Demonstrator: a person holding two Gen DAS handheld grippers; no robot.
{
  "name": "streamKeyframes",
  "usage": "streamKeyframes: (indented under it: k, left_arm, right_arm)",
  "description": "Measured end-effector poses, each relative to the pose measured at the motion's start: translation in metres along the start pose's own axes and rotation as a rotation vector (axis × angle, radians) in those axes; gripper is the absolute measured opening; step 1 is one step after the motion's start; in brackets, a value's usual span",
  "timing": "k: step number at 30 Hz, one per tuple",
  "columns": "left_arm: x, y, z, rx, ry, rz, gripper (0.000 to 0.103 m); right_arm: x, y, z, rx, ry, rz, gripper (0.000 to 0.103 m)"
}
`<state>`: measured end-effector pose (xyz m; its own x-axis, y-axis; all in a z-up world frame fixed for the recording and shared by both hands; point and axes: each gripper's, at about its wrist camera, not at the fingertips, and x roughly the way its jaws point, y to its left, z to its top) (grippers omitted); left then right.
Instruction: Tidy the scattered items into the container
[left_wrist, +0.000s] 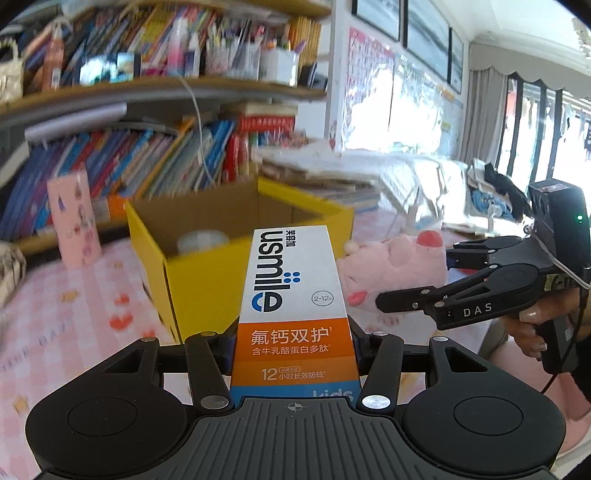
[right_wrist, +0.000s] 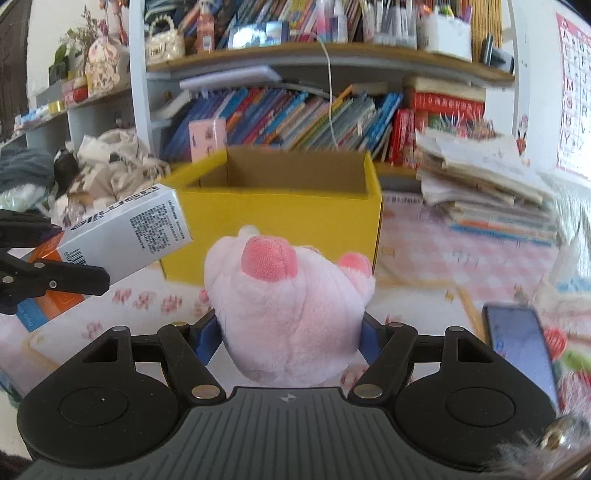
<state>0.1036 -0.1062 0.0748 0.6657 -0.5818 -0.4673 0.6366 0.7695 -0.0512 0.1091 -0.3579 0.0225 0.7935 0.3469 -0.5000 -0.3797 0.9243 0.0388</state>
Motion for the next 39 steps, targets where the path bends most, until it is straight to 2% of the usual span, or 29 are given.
streamKeyframes:
  k: [9, 15, 19, 23, 33, 39]
  left_arm:
    - [-0.005, 0.015, 0.055, 0.096, -0.121, 0.043, 0.051]
    - [0.018, 0.031, 0.087, 0.142, -0.132, 0.107, 0.051]
    - [0.048, 0.048, 0.103, 0.135, -0.096, 0.153, 0.051]
    - [0.081, 0.064, 0.108, 0.115, -0.042, 0.184, 0.051]
    - [0.141, 0.088, 0.100, 0.098, 0.102, 0.218, 0.051]
    - [0.151, 0.082, 0.096, 0.142, 0.126, 0.229, 0.051]
  right_arm:
    - [-0.002, 0.001, 0.071, -0.124, -0.119, 0.008, 0.070]
    - [0.019, 0.001, 0.120, -0.204, -0.148, 0.002, 0.070]
    - [0.045, 0.003, 0.147, -0.249, -0.123, 0.000, 0.070]
    - [0.079, 0.004, 0.160, -0.311, -0.076, -0.030, 0.070]
    - [0.151, -0.007, 0.155, -0.349, 0.066, -0.034, 0.070]
    - [0.176, -0.015, 0.142, -0.343, 0.153, -0.011, 0.070]
